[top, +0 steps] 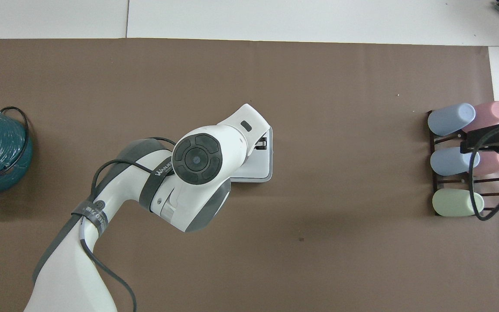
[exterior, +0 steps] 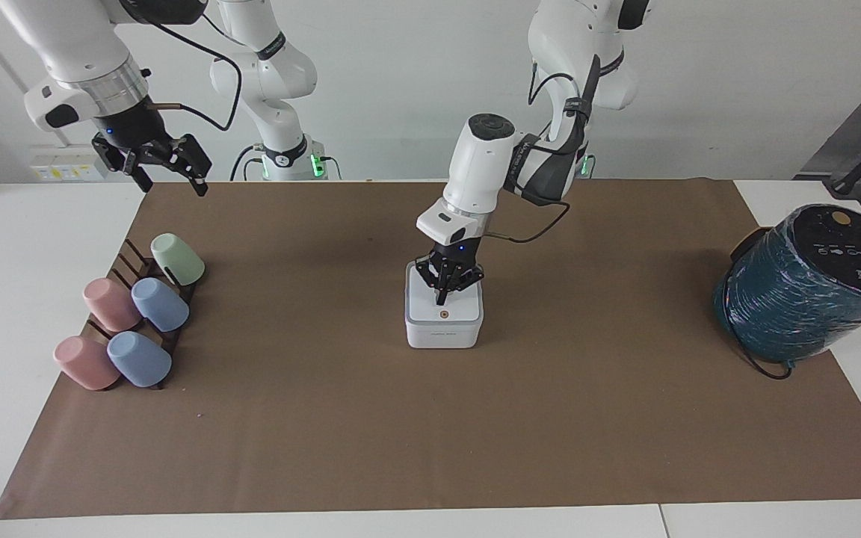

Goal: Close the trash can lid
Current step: 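Swing the lid over the bin opening with the left gripper, then release the lid and draw the left gripper back from the bin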

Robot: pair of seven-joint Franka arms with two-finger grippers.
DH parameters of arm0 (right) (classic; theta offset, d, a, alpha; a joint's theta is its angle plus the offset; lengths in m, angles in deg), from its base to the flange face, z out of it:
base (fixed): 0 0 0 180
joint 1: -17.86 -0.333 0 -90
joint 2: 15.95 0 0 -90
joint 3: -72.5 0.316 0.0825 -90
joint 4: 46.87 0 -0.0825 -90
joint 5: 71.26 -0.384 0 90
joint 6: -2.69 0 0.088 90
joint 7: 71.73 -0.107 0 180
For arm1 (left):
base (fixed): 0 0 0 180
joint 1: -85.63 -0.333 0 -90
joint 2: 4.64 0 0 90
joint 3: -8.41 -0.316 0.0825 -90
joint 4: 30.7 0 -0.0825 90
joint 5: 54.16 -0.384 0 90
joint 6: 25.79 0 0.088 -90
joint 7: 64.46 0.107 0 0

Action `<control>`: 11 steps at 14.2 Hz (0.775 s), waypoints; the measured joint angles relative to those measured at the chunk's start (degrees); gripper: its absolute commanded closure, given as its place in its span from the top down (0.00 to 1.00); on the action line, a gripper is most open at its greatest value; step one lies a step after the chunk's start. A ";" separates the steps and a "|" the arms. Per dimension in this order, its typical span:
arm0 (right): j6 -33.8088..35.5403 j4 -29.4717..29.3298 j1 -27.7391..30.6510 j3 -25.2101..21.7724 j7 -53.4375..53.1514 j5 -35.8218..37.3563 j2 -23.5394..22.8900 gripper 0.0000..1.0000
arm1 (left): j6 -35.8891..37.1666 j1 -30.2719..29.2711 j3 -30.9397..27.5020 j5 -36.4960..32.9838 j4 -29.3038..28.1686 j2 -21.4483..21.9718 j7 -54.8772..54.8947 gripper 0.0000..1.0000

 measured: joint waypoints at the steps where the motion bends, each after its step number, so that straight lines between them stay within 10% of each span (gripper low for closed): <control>1: 0.00 0.00 0.00 0.00 0.00 0.00 0.00 1.00 | 3.92 -0.12 -0.27 0.00 0.45 1.29 0.00 0.01; 4: 0.00 0.00 0.00 0.00 0.00 0.00 0.00 1.00 | 14.85 -2.18 -0.59 0.00 0.54 5.93 0.01 0.29; 6: 0.00 0.00 0.00 0.00 0.00 0.00 0.01 1.00 | 19.46 -4.73 -0.72 -0.05 -0.07 7.98 0.71 1.00; 11: -1.29 0.36 0.00 0.09 0.00 0.95 0.03 1.00 | 22.08 -11.93 -0.89 -0.06 -3.22 13.30 13.46 1.00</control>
